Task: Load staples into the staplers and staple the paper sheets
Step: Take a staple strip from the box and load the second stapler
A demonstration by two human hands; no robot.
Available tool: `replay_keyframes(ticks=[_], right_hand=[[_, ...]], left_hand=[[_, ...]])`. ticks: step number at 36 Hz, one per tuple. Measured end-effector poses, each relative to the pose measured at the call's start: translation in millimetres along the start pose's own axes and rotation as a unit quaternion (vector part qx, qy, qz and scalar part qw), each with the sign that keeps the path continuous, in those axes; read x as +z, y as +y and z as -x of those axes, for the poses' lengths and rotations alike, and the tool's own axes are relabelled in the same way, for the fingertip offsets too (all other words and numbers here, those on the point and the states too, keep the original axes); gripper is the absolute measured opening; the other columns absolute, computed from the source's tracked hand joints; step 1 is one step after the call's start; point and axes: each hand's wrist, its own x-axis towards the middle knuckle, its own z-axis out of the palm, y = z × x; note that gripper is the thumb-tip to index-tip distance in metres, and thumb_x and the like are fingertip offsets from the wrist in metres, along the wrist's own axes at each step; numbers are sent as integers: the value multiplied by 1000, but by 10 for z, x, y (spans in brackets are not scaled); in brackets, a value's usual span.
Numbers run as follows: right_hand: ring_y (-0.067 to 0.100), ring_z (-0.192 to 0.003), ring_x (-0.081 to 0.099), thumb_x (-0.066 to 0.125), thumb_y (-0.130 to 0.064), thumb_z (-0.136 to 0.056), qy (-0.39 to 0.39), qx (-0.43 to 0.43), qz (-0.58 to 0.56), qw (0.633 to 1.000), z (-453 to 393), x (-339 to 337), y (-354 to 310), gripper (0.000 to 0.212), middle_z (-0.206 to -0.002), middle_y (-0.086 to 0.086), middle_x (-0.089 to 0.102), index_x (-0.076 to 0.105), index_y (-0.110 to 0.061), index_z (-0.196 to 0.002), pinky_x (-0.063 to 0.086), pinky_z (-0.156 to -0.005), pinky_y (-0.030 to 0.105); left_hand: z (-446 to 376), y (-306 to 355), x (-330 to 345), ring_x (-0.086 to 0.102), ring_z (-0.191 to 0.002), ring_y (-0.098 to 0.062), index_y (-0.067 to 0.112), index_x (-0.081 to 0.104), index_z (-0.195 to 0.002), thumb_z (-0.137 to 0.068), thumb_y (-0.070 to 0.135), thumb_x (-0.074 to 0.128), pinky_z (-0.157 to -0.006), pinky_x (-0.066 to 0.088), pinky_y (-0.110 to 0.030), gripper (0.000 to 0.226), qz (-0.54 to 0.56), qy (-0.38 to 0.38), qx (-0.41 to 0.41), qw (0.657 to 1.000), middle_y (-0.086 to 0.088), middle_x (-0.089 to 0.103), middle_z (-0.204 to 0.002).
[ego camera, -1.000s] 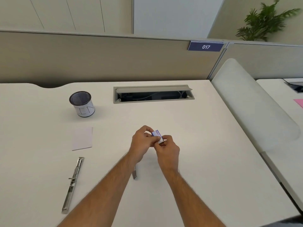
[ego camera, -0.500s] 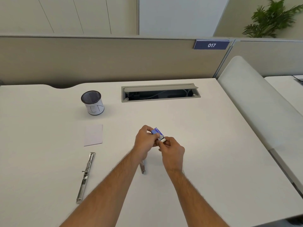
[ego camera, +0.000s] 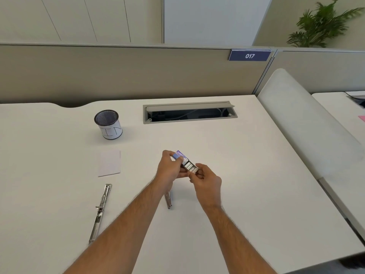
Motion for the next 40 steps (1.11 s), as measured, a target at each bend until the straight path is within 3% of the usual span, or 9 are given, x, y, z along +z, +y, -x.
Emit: replay_keyframes(ticks=[2, 5, 8, 12, 18, 22, 28, 33, 40], right_hand=[[4, -82, 73, 74, -20, -88, -3, -6, 2, 1000, 5, -12, -9, 35, -89, -13, 75, 64, -38, -115, 54, -69, 16], [5, -81, 73, 71, -24, -88, -7, -26, -1, 1000, 10, -14, -47, 26, -88, -18, 74, 65, -44, -104, 53, -66, 15], [10, -79, 73, 68, -25, -92, -5, -30, -6, 1000, 1, -10, -36, 13, -86, -15, 74, 68, -38, -92, 61, -75, 31], [14, -76, 74, 64, -13, -92, 6, -10, -27, 1000, -18, -14, -4, 16, -86, -10, 75, 67, -29, -91, 63, -80, 47], [13, -74, 76, 66, -11, -91, 13, 11, -46, 999, -35, -8, -16, 11, -83, -8, 76, 69, -22, -89, 64, -80, 41], [11, -74, 77, 66, -10, -89, 11, 19, -35, 999, -43, -21, -16, 14, -80, -8, 78, 72, -22, -84, 62, -79, 37], [16, -75, 75, 65, -16, -90, 19, 0, -11, 1000, -43, 1, -31, 16, -79, -9, 76, 69, -31, -86, 56, -66, 25], [17, -77, 74, 62, -17, -92, 5, -27, 4, 1000, -38, 23, -82, 23, -86, -13, 75, 70, -38, -94, 58, -72, 26], [10, -76, 75, 66, -23, -92, 16, -14, 28, 999, -65, 37, -98, 20, -78, -15, 76, 70, -38, -80, 59, -71, 28]], left_hand=[[1, 1, 5, 79, -72, -34, 13, 44, -114, -103, 8, 52, -64, 65, -36, 14, -1, 1, 4, 1000, -21, 76, -96], [9, 3, 3, 79, -72, -33, 14, 44, -113, -101, 8, 57, -63, 65, -35, 18, 0, 0, 12, 1000, -21, 76, -99], [16, -1, -3, 79, -73, -35, 15, 44, -111, -101, 7, 58, -65, 65, -38, 19, 6, -3, 12, 1000, -22, 76, -100], [4, -18, -15, 79, -71, -34, 16, 44, -110, -101, 8, 59, -63, 65, -38, 19, 3, 7, 13, 1000, -21, 75, -99], [-16, -15, -25, 79, -74, -37, 16, 44, -107, -102, 8, 54, -76, 66, -48, 15, 21, 15, 10, 1000, -23, 76, -98], [-18, -19, -34, 79, -74, -36, 15, 43, -112, -103, 8, 53, -70, 66, -42, 15, 31, 12, 4, 999, -22, 77, -94], [-30, -19, -31, 79, -74, -35, 16, 43, -111, -104, 9, 52, -74, 66, -45, 14, 26, 12, 5, 1000, -21, 77, -96], [-45, -17, -35, 79, -74, -34, 15, 44, -112, -104, 10, 52, -69, 66, -40, 13, 26, 11, 8, 1000, -20, 77, -96], [-67, -13, -51, 79, -73, -32, 16, 45, -113, -104, 11, 53, -67, 66, -39, 14, 20, 16, 5, 1000, -20, 77, -99]])
